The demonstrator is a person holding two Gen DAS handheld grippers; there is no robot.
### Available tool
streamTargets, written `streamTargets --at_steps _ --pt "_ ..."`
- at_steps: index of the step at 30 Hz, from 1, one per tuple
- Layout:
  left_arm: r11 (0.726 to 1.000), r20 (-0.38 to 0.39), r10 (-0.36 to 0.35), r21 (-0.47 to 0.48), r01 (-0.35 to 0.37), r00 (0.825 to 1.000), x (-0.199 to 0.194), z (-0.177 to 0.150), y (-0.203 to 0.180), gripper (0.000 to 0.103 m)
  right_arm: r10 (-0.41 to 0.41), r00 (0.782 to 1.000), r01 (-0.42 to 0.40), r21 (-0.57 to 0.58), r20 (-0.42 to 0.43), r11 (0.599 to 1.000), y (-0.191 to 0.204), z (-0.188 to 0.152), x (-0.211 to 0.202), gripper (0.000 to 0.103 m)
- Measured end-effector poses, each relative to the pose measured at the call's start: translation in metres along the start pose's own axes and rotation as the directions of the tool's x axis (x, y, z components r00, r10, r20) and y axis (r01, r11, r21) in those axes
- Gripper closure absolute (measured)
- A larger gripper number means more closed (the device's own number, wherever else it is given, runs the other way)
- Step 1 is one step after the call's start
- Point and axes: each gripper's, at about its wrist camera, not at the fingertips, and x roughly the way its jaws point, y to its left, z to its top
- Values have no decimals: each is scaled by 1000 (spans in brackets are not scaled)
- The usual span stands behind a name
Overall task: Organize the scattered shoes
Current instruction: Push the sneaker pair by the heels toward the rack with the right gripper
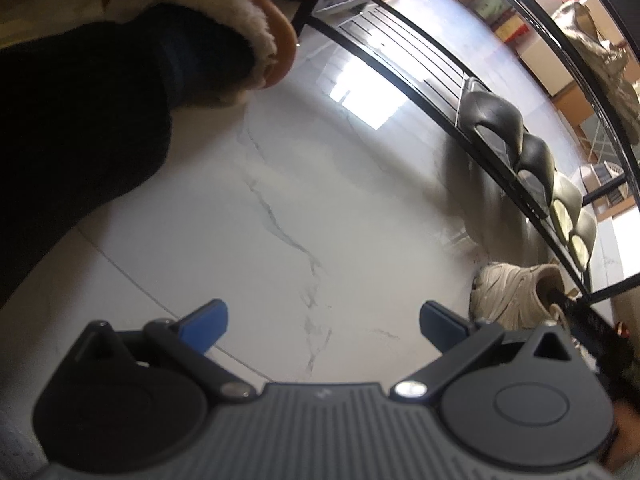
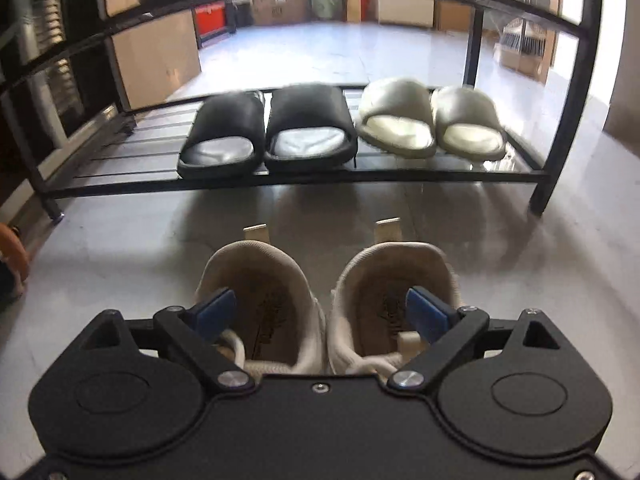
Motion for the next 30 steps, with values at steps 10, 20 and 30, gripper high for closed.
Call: streamTargets --at_steps 10,20,30 --pt "1000 -32 4 4 -4 999 9 -2 -2 1 -43 995 38 -67 -85 997 9 -2 36 5" --pt "1000 -50 2 -4 -2 999 12 -4 -2 1 -58 987 51 -55 -149 997 3 1 49 0" --pt "1000 -45 5 1 -5 999 11 -3 -2 1 -41 993 38 -29 -115 999 -3 1 47 16"
